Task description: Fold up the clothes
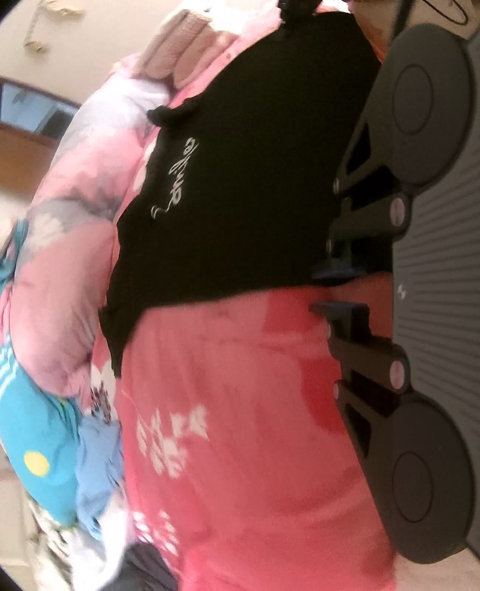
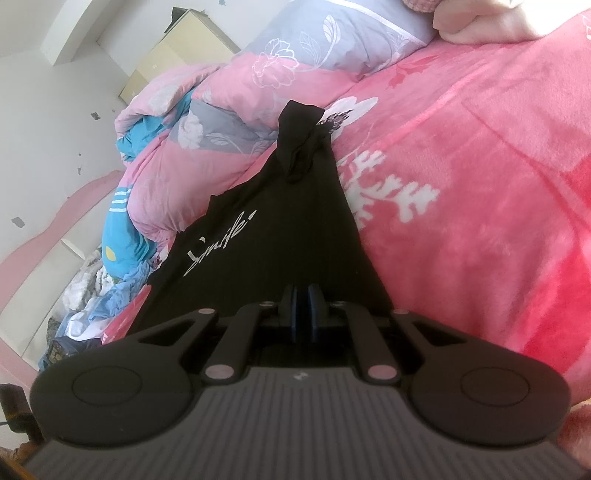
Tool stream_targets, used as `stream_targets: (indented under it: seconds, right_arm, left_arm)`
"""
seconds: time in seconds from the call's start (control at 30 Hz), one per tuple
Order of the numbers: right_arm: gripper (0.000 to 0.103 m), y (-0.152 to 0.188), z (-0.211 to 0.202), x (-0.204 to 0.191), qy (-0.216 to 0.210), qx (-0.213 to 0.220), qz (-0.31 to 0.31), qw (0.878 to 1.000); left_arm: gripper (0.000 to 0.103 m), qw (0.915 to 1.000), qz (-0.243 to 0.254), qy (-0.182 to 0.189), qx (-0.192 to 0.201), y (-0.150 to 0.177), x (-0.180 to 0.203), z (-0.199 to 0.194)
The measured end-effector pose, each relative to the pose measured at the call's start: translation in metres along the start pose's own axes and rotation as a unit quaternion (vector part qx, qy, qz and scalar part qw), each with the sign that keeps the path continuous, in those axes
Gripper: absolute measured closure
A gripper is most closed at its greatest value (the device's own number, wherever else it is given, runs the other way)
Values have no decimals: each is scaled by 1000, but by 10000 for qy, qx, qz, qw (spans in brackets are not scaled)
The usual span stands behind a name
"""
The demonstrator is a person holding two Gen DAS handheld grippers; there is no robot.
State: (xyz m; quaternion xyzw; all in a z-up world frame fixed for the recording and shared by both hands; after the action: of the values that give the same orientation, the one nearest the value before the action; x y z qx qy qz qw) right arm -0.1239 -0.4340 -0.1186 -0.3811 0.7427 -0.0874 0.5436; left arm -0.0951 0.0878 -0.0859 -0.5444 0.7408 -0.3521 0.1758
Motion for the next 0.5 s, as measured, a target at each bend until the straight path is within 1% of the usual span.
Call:
stream_targets:
  seconds: [0.07, 0.2, 0.3, 0.33, 0.4, 0.43, 0.5]
  right_arm:
    - [97, 0, 0, 0, -6, 3, 4, 10000]
    - [97, 0, -1, 1, -6, 10, 21, 10000]
    - [97, 0, -1, 1, -12, 9, 32, 10000]
    - [97, -1, -1, 1, -12, 10, 38, 10000]
    - [97, 0, -1, 1, -10, 12, 44, 10000]
    - [97, 0, -1, 1, -9, 12, 47, 10000]
    - [97, -1, -1, 1, -11, 12, 65, 10000]
  left_arm:
    - [94, 9998, 46, -171, -53, 3, -6, -4]
    - [94, 9995, -63, -291, -72, 5, -17, -13]
    - [92, 9990, -67, -438, 30, -8, -25, -19]
    - [90, 9987, -59, -491, 72, -14, -27, -21]
    - [76, 9987, -113, -454, 182, -32, -32, -20]
    - [71, 9988, -155, -404, 243, -43, -35, -18]
    - [48, 9988, -356, -149, 310, -67, -38, -6]
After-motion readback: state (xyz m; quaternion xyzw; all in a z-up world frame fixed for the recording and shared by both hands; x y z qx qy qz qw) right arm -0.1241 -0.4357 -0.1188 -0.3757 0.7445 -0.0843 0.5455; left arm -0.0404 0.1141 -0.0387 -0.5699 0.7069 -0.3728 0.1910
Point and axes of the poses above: each gripper's, at about its wrist camera, not at the fingertips, and z roughly the way its jaws point, x to its right, y to its underside, the point moved 6 cm from there along z, roughly the way its jaws point, and after that the axes turned 9 degrees about z, right-handed, at the moved point
